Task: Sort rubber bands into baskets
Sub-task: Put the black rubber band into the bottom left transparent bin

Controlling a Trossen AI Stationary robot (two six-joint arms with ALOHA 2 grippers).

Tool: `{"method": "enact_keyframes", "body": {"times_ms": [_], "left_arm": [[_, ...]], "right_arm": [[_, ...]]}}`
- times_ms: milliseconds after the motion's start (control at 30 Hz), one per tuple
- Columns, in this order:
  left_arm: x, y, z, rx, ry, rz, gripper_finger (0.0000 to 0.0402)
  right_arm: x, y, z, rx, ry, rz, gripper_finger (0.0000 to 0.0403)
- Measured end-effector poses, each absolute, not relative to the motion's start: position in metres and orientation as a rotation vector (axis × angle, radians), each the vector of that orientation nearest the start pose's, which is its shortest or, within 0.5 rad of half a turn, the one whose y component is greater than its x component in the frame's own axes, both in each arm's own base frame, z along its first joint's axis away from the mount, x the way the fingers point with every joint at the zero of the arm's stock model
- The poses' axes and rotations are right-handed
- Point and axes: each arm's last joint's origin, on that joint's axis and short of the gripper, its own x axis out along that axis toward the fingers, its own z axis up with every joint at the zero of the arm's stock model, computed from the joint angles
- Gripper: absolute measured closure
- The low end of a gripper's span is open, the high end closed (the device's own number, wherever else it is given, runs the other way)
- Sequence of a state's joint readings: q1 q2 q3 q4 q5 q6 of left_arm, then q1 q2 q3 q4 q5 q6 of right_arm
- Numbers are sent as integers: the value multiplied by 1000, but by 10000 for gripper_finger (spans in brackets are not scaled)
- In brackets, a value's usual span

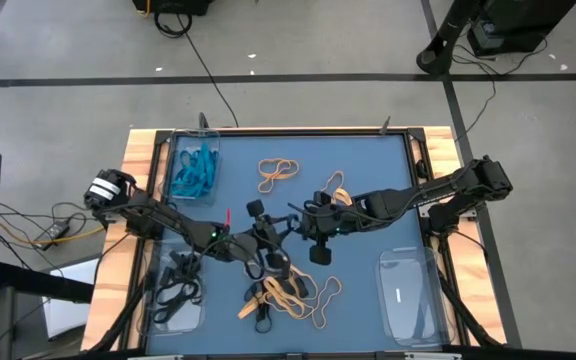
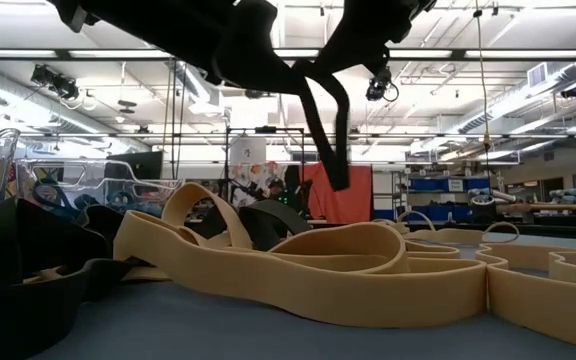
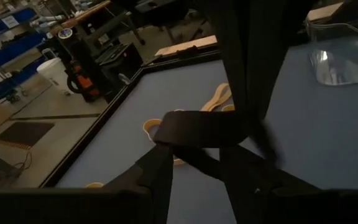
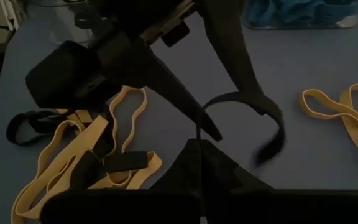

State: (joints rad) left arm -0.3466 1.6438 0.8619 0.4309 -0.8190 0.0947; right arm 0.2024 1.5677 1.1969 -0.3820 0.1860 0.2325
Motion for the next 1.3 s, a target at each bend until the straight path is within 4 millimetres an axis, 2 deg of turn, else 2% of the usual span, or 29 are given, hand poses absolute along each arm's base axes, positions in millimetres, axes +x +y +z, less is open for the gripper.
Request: {"method": "enact_keyframes", "body": {"times_ms": [367, 633, 733, 900, 1033, 1167, 1300], "left_arm": [[323, -93, 207, 281, 310, 543, 266], [325, -96, 206, 287, 322, 421, 270], [325, -96, 206, 287, 321, 421, 294], [325, -95, 206, 289, 321, 429, 385], [325, -95, 207, 320, 329, 436, 392], [322, -93, 208, 353, 347, 469, 397], [315, -89, 218, 342, 359, 497, 398]], "right_arm": [[333, 67, 269, 76, 737, -55, 398], [333, 67, 269, 75, 735, -55, 398], [333, 67, 269, 76, 728, -54, 398], [334, 67, 270, 77, 725, -54, 393], [334, 66, 270, 71, 722, -72, 372], [334, 58, 269, 8, 717, -176, 344], [332, 44, 268, -96, 735, -314, 315]]}}
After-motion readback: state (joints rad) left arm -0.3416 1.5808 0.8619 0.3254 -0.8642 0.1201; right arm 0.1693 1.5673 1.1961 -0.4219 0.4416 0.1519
